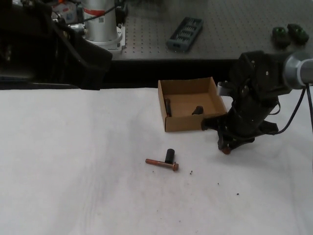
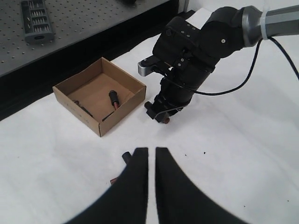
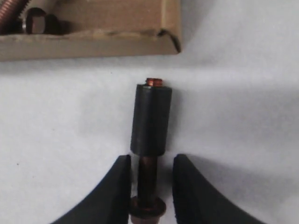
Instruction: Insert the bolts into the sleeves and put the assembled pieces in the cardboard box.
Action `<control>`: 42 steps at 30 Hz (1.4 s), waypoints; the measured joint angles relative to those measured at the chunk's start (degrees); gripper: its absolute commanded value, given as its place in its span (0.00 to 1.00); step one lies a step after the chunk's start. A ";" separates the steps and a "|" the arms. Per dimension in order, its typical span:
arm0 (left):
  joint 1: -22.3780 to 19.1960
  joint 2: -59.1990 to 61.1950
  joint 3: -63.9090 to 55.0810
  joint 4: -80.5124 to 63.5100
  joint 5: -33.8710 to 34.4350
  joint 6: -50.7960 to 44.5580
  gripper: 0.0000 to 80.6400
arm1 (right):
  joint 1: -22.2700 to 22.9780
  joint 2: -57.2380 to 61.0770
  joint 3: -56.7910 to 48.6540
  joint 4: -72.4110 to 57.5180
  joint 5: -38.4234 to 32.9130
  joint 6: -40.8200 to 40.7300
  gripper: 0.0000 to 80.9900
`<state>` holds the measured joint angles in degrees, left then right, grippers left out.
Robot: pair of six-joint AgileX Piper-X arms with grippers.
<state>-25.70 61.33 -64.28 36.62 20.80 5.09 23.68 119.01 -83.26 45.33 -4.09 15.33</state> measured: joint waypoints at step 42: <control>0.00 0.00 0.00 0.00 -0.42 6.09 0.05 | 10.87 -19.84 17.79 24.60 -2.58 -37.46 0.05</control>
<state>-25.70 61.33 -64.28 36.62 20.37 11.18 34.56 99.17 -65.47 69.93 -6.67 -22.13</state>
